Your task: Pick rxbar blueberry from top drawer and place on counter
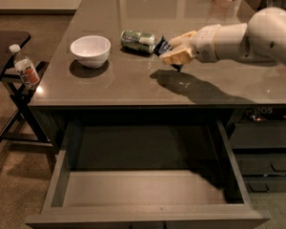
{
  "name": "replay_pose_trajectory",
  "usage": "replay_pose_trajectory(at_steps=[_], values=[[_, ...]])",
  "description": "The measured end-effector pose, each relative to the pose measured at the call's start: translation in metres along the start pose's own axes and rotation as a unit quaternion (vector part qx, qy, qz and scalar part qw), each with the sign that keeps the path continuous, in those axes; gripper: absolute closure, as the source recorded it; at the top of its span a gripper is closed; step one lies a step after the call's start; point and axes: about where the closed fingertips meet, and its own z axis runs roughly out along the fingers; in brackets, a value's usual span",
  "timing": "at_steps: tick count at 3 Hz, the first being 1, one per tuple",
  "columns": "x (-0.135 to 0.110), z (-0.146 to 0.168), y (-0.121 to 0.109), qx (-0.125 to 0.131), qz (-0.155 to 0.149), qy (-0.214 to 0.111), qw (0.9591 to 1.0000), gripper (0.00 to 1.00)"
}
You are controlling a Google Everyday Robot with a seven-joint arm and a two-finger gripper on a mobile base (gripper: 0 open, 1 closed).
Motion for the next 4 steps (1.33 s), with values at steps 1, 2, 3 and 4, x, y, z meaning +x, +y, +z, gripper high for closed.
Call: replay_pose_trajectory(at_steps=[1, 2, 3, 4], values=[[0.0224, 0.0051, 0.0035, -0.001, 0.022, -0.002, 0.9998, 1.0], [0.0235, 0.0053, 0.0037, -0.001, 0.023, -0.002, 0.9997, 0.83], [0.0235, 0.0054, 0.0037, -0.001, 0.023, -0.002, 0.9997, 0.59], [0.0235, 0.0054, 0.0037, -0.001, 0.023, -0.002, 0.9997, 0.36]])
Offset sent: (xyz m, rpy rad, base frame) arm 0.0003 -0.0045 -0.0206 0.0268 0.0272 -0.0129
